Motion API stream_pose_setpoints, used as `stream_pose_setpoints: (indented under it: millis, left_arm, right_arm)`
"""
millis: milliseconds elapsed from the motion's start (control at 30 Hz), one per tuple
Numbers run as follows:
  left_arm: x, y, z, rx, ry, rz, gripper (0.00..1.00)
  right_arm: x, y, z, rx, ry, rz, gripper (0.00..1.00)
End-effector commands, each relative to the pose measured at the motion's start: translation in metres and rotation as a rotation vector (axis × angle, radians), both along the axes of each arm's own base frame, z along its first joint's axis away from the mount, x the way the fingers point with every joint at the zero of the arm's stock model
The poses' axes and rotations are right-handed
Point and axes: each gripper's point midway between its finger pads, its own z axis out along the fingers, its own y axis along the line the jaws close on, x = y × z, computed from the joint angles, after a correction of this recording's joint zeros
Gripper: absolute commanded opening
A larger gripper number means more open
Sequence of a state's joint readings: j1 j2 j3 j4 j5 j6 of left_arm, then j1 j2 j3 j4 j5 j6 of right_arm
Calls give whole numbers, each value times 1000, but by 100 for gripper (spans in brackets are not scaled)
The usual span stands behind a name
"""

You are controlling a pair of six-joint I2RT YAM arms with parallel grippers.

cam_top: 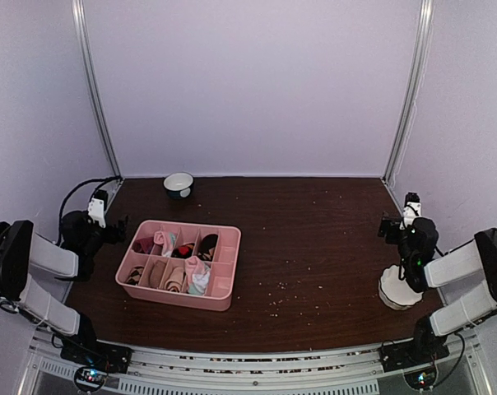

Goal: Roll the socks
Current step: Reset both arms

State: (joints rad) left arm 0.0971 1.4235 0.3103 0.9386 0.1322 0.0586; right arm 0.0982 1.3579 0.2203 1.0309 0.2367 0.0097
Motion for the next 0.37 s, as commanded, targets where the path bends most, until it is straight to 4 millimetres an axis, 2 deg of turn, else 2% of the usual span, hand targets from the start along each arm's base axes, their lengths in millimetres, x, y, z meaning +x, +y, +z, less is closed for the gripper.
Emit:
stream_pose_setpoints:
  millis: [0,333]
  left_arm:
    - [7,2,26,-2,-95,14,98]
    - [7,3,26,-1,-95,16,98]
  right_arm:
    - [13,10,22,25,-63,84,100]
    - [12,10,24,17,-76,85,100]
